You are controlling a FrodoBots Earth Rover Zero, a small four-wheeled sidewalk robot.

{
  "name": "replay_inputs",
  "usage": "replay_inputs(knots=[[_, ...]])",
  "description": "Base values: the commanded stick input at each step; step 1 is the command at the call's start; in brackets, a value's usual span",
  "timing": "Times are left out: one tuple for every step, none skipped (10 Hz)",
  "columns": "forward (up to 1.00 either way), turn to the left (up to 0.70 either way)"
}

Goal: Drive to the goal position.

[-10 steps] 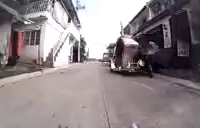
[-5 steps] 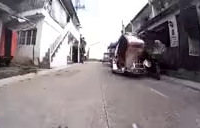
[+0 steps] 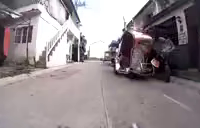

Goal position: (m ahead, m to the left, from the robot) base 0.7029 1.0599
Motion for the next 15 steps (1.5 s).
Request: replay_inputs(knots=[[1.00, 0.04], [1.00, 0.04], [1.00, 0.04], [1.00, 0.04], [1.00, 0.04], [1.00, 0.04], [1.00, 0.04], [1.00, 0.04], [1.00, 0.04], [1.00, 0.04], [0.98, 0.04], [0.82, 0.03], [0.00, 0.00], [0.00, 0.00], [0.00, 0.00]])
